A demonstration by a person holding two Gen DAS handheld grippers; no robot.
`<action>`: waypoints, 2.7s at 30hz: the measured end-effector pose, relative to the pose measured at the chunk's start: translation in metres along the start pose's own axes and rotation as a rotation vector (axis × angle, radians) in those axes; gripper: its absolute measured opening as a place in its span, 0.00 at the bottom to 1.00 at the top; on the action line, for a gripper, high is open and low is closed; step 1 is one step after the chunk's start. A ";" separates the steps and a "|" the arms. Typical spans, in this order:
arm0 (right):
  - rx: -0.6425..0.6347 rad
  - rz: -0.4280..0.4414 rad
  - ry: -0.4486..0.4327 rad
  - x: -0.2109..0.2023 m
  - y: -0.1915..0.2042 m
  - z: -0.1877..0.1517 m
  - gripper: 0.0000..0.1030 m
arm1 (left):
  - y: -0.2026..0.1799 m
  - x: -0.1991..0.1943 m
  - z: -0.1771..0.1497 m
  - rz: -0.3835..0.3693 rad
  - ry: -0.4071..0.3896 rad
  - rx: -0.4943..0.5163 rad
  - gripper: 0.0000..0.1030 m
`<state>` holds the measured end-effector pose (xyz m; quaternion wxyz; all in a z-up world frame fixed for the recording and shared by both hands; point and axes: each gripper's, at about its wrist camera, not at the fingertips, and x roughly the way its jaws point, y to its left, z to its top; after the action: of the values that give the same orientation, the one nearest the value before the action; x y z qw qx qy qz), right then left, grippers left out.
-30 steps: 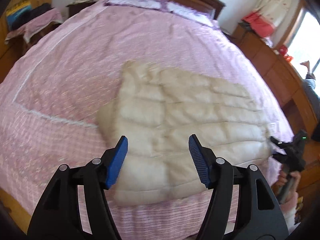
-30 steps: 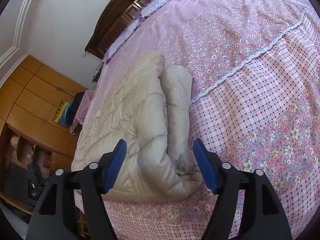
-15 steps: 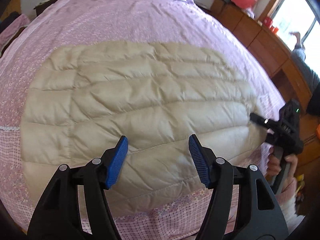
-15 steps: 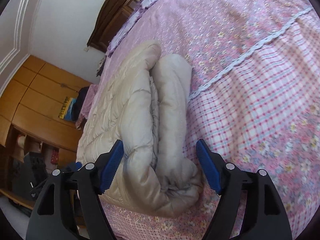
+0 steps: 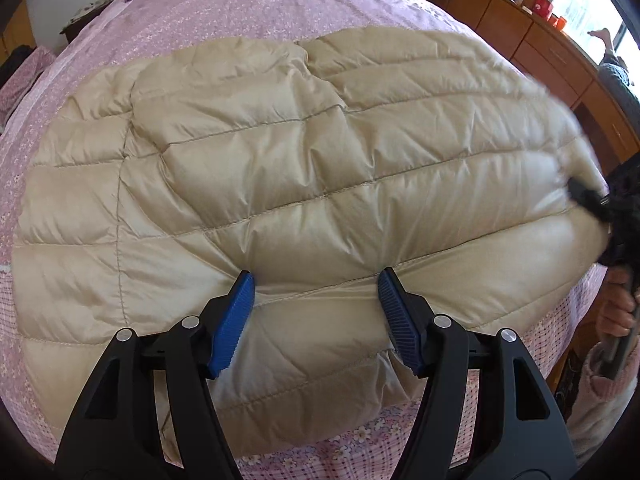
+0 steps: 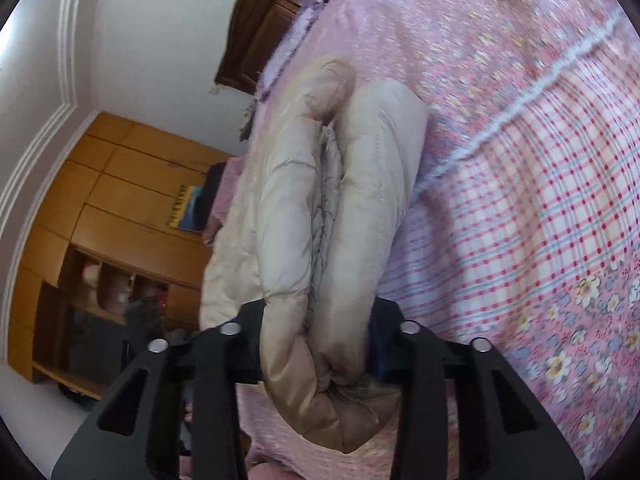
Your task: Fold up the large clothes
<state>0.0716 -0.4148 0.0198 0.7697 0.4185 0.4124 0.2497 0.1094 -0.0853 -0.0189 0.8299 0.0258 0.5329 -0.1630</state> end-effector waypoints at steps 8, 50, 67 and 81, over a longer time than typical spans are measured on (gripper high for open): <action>-0.128 0.068 0.026 0.013 0.079 0.006 0.30 | 0.004 0.003 -0.004 -0.012 -0.008 0.013 0.62; -0.526 -0.166 0.491 0.245 0.239 -0.064 0.31 | 0.186 -0.078 -0.073 -0.033 -0.176 -0.347 0.14; -0.519 -0.193 0.601 0.309 0.233 -0.097 0.41 | 0.222 -0.134 -0.118 0.048 -0.236 -0.412 0.16; -0.532 -0.033 0.417 0.183 0.254 -0.078 0.71 | 0.185 -0.156 -0.051 0.009 -0.305 -0.310 0.75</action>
<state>0.0933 -0.1141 0.1334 0.7550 0.1361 0.4881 0.4161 0.0605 0.1390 0.0740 0.8958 -0.1245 0.4195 -0.0774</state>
